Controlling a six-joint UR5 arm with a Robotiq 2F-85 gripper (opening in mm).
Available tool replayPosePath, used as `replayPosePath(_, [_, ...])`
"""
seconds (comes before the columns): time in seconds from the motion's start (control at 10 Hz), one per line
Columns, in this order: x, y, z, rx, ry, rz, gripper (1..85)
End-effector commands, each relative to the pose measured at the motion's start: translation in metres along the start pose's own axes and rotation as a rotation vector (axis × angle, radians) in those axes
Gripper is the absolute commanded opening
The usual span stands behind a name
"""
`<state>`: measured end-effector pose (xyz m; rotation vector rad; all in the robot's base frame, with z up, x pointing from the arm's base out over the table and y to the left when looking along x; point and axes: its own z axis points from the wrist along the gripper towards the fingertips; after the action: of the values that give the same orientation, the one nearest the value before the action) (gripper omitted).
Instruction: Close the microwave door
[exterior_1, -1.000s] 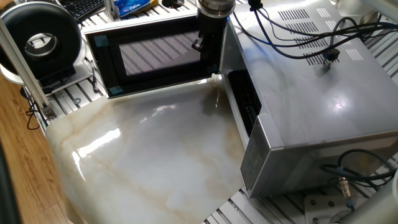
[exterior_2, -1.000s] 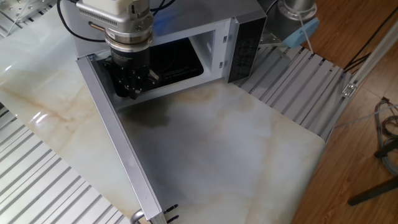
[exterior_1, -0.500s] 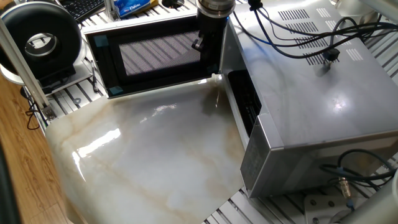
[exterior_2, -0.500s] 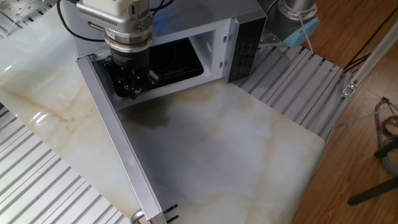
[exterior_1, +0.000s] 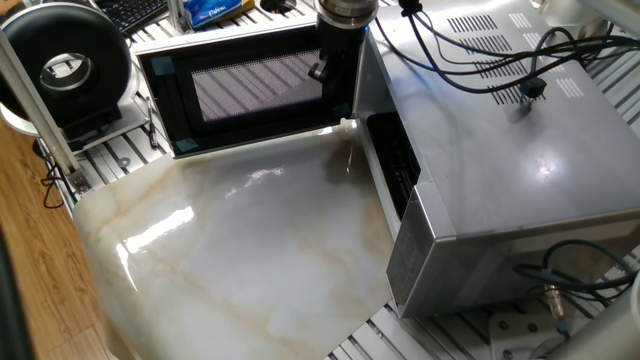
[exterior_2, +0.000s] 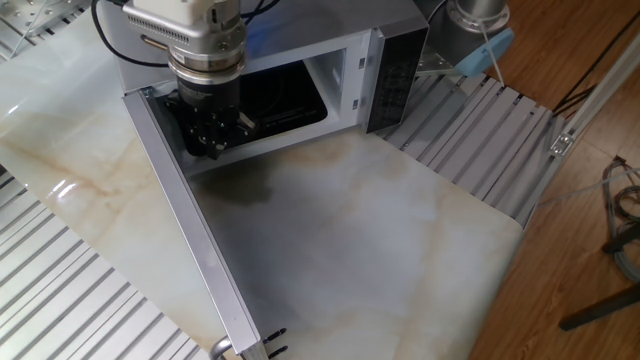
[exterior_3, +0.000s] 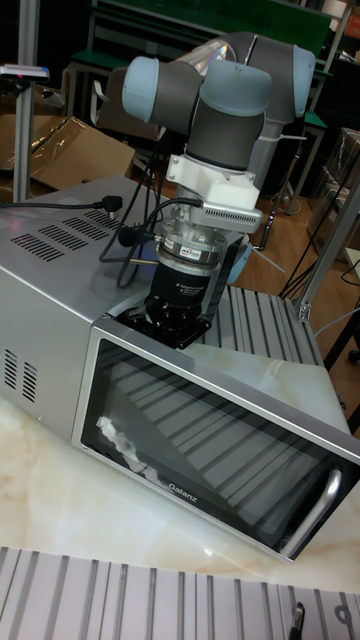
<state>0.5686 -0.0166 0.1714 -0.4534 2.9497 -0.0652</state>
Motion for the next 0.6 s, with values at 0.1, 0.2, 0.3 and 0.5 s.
replayPosePath(0.1, [-0.0019,0.0052,-0.0036,-0.024,0.001,0.023,1.0])
replayPosePath(0.2, [-0.0019,0.0048,-0.0038,-0.023,0.001,0.027,1.0])
replayPosePath(0.3, [-0.0023,0.0060,-0.0038,-0.027,0.000,0.032,1.0])
replayPosePath(0.5, [-0.0029,0.0075,-0.0038,-0.033,-0.002,0.038,1.0])
